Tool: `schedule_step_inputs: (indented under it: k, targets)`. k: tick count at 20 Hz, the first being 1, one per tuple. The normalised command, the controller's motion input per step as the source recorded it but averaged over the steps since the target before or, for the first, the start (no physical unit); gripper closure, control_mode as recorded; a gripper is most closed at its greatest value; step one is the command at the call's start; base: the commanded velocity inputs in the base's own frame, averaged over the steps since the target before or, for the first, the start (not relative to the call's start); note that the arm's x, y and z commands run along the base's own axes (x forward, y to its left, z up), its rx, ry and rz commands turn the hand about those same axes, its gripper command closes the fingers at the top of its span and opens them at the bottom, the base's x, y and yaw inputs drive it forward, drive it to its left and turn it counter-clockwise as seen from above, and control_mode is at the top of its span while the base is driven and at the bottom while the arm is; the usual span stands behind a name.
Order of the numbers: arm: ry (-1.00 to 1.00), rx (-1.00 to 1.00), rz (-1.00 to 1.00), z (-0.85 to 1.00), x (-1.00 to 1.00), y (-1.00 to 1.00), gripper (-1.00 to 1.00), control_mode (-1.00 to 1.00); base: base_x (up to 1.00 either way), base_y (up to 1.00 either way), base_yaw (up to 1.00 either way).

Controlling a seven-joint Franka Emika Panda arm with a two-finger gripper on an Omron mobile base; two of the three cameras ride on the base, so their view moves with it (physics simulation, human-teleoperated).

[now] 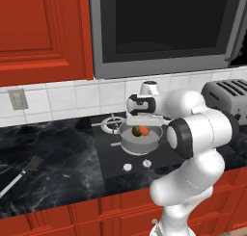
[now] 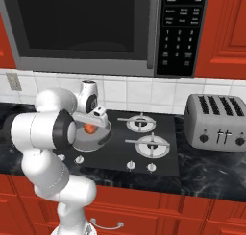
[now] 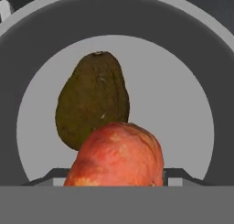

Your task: Put the squash and avocado in the pot. Retrieve the spatula and lightly stir the vegetables in the pot.

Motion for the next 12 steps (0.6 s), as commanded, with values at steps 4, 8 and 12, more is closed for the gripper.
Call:
schedule_step_inputs:
  k: [4,8,12]
  targets:
    - [0.04,-0.01,0.0,-0.28,0.23,0.0,1.0,-1.0,0.0,0.0,0.0]
    - [0.01,0.0,0.0,-0.12,0.17,0.0,1.0,-1.0,0.0,0.0,0.0]
    - [0.0,0.0,0.0,0.0,0.0,0.0,1.0,-1.0,0.0,0.0,0.0]
